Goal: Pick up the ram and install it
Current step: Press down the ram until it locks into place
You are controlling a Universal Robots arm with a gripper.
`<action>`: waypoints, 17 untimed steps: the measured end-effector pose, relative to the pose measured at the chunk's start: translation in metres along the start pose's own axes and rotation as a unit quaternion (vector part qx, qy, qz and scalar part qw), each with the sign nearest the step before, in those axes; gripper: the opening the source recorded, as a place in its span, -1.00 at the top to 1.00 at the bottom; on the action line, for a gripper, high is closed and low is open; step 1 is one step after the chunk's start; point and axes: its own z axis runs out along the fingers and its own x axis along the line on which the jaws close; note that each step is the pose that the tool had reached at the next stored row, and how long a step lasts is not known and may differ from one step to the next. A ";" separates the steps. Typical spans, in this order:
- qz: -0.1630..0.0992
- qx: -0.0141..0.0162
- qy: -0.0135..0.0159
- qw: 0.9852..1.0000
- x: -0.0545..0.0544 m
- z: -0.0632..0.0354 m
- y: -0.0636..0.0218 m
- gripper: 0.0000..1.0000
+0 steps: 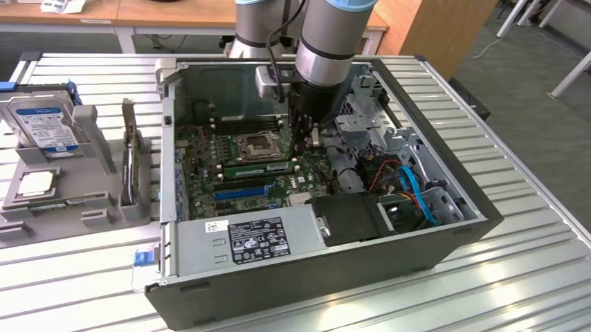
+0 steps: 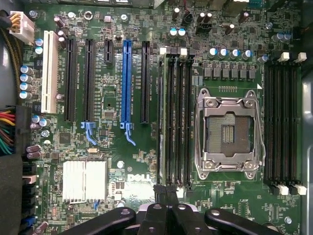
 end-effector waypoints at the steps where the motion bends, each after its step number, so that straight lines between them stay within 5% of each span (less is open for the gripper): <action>1: 0.000 0.000 0.000 1.000 -0.001 0.0001 0.0000 0.80; 17: 0.000 0.000 0.000 1.000 0.000 0.0085 -0.0003 0.80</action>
